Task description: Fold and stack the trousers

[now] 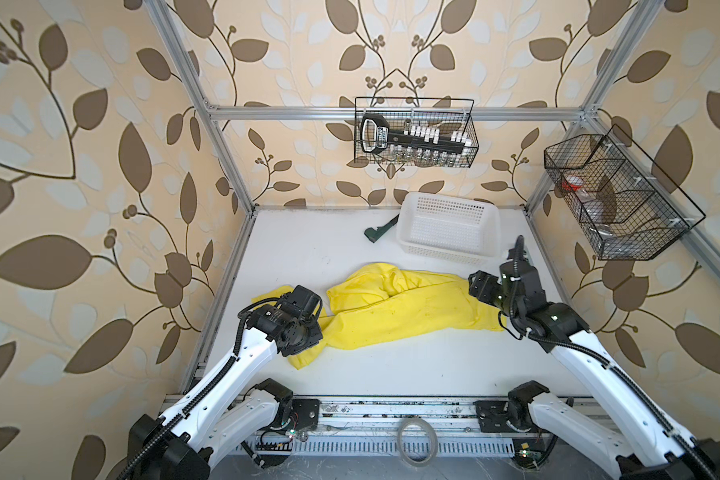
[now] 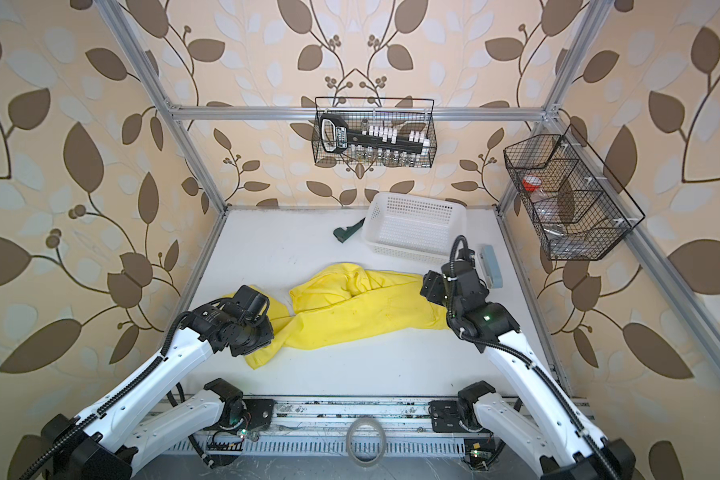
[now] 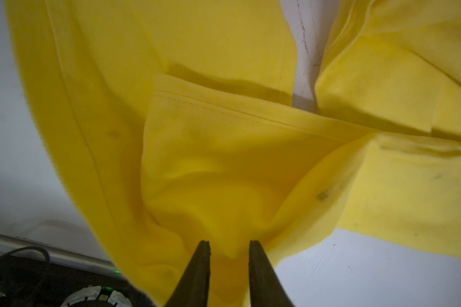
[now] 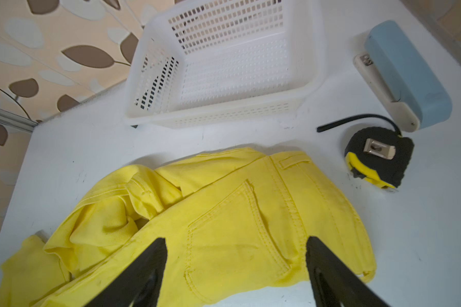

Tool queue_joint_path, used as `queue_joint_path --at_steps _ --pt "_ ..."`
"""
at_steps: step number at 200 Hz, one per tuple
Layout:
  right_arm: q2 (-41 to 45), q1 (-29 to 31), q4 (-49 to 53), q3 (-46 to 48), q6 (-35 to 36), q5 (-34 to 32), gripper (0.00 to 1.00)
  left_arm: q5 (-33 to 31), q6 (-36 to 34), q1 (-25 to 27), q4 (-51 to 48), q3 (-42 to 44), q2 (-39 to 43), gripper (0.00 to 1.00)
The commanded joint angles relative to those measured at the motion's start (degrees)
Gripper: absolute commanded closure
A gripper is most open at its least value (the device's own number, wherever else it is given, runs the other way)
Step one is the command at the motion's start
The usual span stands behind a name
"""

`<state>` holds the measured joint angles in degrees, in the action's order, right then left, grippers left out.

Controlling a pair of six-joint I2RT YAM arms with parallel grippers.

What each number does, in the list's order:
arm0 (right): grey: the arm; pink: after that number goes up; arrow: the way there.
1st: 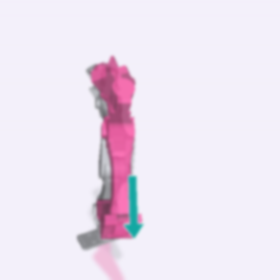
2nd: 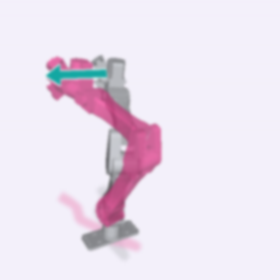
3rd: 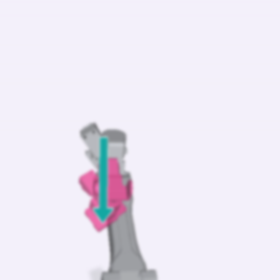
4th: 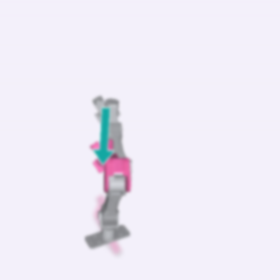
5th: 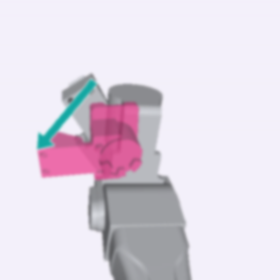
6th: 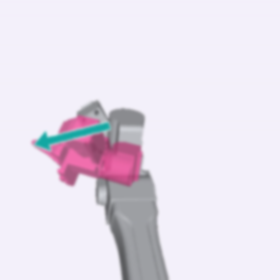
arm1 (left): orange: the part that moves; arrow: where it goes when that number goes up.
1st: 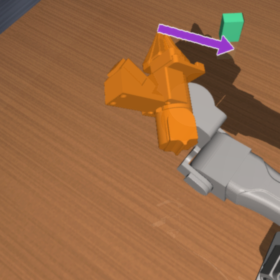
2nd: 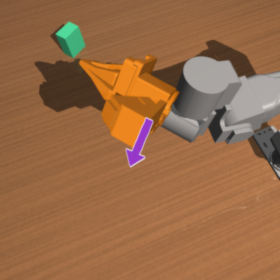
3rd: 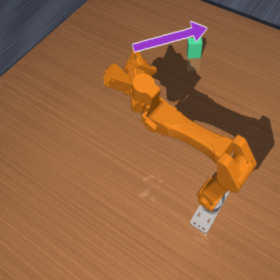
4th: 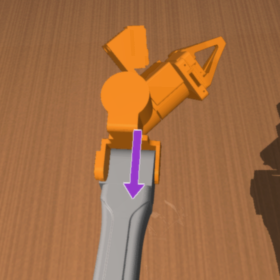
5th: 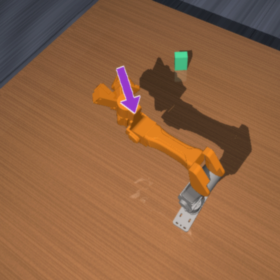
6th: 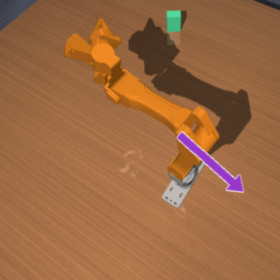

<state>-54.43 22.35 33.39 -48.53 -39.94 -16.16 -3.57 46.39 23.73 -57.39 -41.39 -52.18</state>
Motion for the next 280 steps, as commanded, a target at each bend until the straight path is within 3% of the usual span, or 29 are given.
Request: queue_joint_path --at_steps 1,10,35,44,85,115,156,174,205,248,280 --pt "-5.9 4.3 2.5 -1.8 -12.0 -6.9 0.19 -1.9 1.0 0.7 -2.7 -1.8 1.9 0.59" --pt "-9.0 5.6 1.7 -2.2 -14.4 -7.6 0.21 -2.2 0.1 0.7 -3.2 -3.2 1.8 0.45" --pt "-18.3 6.6 0.3 -4.0 -19.0 -8.0 0.26 -3.2 -2.2 0.7 -1.7 -7.2 0.3 0.32" --pt "-21.3 6.9 0.0 -5.3 -19.8 -8.4 0.26 -3.9 -2.9 0.6 -0.5 -8.4 -0.8 0.23" --pt "-33.0 7.1 -2.8 -9.1 -20.5 -8.6 0.27 -5.1 -3.6 -1.4 5.8 -10.3 -8.0 0.2" --pt "-39.7 7.2 -4.1 -12.9 -18.7 -8.5 0.28 -1.8 -0.6 -8.3 11.3 -7.5 -9.3 0.2" --pt "-47.6 7.3 -3.3 -17.4 -16.2 -8.9 0.29 -4.0 3.9 -18.6 13.5 -2.3 -10.0 0.16" --pt "-49.8 7.9 -2.3 -18.3 -14.8 -9.3 0.36 -3.7 4.9 -22.1 14.1 -1.5 -11.7 0.16" --pt "-47.4 8.5 -1.8 -16.5 -14.5 -10.6 0.67 -3.6 4.9 -23.3 16.2 -0.9 -16.1 0.19" --pt "-38.9 8.4 -0.8 -12.9 -14.6 -11.5 0.98 -2.4 7.4 -23.3 18.5 -1.1 -22.9 0.27" --pt "-33.7 6.7 -4.1 -6.9 -14.2 -8.3 0.98 -1.8 7.6 -23.3 20.8 -0.8 -26.7 0.29"
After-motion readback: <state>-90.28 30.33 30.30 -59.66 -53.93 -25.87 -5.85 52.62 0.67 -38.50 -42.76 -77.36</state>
